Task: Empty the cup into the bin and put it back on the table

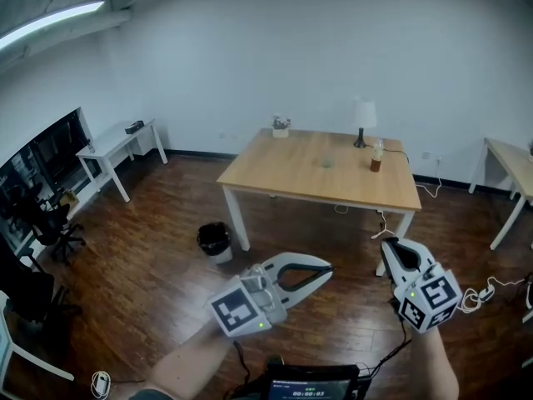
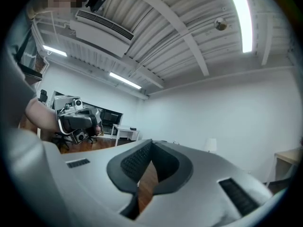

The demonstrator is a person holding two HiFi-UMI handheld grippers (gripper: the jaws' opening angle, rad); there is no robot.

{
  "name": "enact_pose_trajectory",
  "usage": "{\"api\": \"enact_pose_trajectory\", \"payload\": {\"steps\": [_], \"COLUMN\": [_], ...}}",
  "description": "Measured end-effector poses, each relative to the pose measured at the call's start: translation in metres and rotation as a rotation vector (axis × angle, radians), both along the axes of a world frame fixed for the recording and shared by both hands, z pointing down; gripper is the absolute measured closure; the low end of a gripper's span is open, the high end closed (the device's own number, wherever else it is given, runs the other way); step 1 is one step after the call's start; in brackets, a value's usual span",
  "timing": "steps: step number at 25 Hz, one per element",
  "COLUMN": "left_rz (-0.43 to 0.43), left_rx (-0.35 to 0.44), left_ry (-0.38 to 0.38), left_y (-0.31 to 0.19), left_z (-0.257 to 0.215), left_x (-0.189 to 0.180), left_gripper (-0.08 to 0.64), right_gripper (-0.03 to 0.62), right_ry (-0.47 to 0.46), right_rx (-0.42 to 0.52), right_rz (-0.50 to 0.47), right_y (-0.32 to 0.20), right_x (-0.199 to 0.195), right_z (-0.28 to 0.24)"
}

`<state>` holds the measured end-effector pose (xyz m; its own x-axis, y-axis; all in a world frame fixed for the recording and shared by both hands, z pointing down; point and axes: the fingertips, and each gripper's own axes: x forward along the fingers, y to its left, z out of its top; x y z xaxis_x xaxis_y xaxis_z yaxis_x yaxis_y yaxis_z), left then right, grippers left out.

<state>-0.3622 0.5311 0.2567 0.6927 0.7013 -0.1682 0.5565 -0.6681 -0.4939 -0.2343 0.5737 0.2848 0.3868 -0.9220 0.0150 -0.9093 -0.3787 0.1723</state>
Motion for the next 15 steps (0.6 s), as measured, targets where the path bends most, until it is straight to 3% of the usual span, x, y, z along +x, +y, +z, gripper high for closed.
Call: {"api": "enact_pose_trajectory", "payload": {"steps": [15], "left_rz": [0.017], "left_rx": [-0.019], "left_ry": [-0.006], "left_y": [-0.082], "left_z": [0.001], "left_x": [0.058], "left_gripper": [0.566], "right_gripper": [0.589], "right_ry": [-0.024], "right_rx": [-0.016], "right_rz": [0.001], "right_y": [-0.087], "right_x": [0.057], "right_z": [0.003]}}
